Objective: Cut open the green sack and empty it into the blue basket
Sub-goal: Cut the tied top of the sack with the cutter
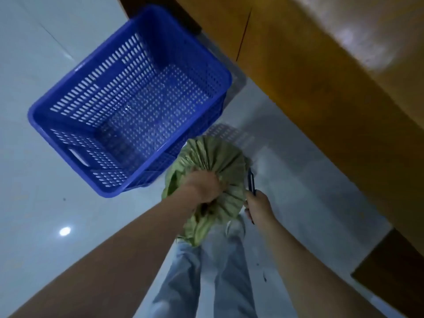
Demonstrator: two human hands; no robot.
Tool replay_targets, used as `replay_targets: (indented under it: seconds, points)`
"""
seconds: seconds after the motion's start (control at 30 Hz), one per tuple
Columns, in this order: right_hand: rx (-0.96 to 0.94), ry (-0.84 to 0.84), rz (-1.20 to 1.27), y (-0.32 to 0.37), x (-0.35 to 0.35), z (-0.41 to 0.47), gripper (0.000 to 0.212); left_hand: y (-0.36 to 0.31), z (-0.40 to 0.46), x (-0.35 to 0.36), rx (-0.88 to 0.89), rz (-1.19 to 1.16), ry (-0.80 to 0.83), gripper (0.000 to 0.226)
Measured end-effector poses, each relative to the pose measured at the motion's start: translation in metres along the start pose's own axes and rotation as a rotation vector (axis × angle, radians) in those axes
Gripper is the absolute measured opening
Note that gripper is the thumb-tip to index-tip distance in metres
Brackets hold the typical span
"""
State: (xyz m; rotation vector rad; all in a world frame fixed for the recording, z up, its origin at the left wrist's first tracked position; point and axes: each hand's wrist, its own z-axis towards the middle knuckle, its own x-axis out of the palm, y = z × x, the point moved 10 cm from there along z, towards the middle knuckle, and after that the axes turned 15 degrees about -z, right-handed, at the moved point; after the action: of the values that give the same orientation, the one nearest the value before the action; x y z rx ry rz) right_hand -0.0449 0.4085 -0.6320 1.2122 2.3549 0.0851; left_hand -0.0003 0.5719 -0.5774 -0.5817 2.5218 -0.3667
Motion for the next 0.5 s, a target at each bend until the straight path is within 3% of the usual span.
replay_targets:
  seconds: [0.2,0.3,0.37,0.43,0.5]
  points:
    - [-0.035,0.065,0.094,0.004,0.05,0.026,0.029,0.105,-0.007,0.042,-0.336,-0.243,-0.124,0.049]
    - [-0.104,0.048,0.081,0.013,0.061,0.035,0.031,0.103,0.001,0.031,-0.268,-0.129,-0.33,0.032]
    - [-0.15,0.031,0.066,0.017,0.063,0.037,0.033,0.084,0.01,0.024,-0.095,-0.119,-0.439,0.042]
    - [-0.174,0.018,0.064,0.02,0.063,0.037,0.028,0.066,0.019,0.028,0.043,-0.167,-0.423,0.041]
    - [-0.2,-0.007,0.041,0.023,0.058,0.036,0.03,0.067,0.027,0.037,-0.017,-0.28,-0.37,0.036]
